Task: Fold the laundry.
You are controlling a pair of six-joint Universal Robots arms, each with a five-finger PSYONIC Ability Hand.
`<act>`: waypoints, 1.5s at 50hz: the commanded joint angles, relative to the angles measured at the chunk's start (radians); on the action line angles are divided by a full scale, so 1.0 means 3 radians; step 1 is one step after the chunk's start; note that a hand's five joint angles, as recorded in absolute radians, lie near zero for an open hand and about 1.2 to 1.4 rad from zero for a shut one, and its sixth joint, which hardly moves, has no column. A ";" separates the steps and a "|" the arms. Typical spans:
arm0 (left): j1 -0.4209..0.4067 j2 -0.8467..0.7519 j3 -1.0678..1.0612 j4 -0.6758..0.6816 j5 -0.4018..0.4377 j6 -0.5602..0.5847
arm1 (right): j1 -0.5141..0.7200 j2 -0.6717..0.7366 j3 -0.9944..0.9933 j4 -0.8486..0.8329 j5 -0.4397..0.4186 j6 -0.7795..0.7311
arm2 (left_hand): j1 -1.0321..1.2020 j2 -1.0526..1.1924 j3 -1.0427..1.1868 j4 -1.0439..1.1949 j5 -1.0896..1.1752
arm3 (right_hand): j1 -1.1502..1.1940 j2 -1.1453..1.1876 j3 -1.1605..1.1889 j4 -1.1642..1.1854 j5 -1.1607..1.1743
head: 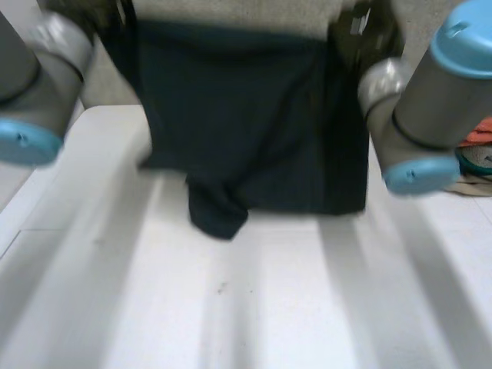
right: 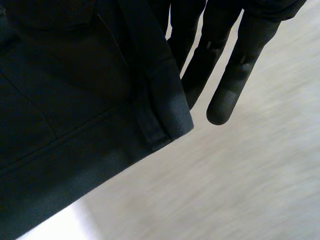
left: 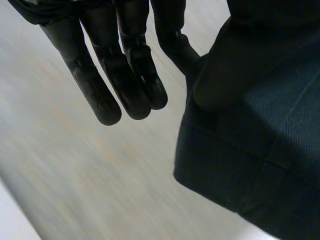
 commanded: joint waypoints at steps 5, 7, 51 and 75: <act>0.0048 0.0665 -0.0582 0.1005 0.0287 -0.0227 | 0.0023 -0.0311 0.0144 -0.1080 -0.0377 0.0174 | 0.0800 0.0668 0.0689 0.0653 0.0751 | 0.1020 0.0763 0.0701 0.0662 0.0702; 0.0083 0.0690 -0.0832 0.0898 0.0318 -0.0217 | 0.0029 -0.0280 0.0220 -0.0994 -0.0413 0.0184 | 0.0800 0.0668 0.0689 0.0653 0.0751 | 0.1020 0.0763 0.0701 0.0662 0.0702; -0.0310 0.1702 -0.3784 -0.2476 0.0635 0.1490 | -0.0273 -0.1103 0.2915 0.2514 -0.0643 -0.0940 | 0.0800 0.0668 0.0689 0.0653 0.0751 | 0.1020 0.0763 0.0701 0.0662 0.0702; -0.0244 -0.0939 -0.0815 0.0141 -0.0066 0.1307 | -0.0166 0.0542 0.0978 0.0573 -0.0169 0.0220 | 0.0800 0.0668 0.0689 0.0653 0.0751 | 0.1020 0.0763 0.0701 0.0662 0.0702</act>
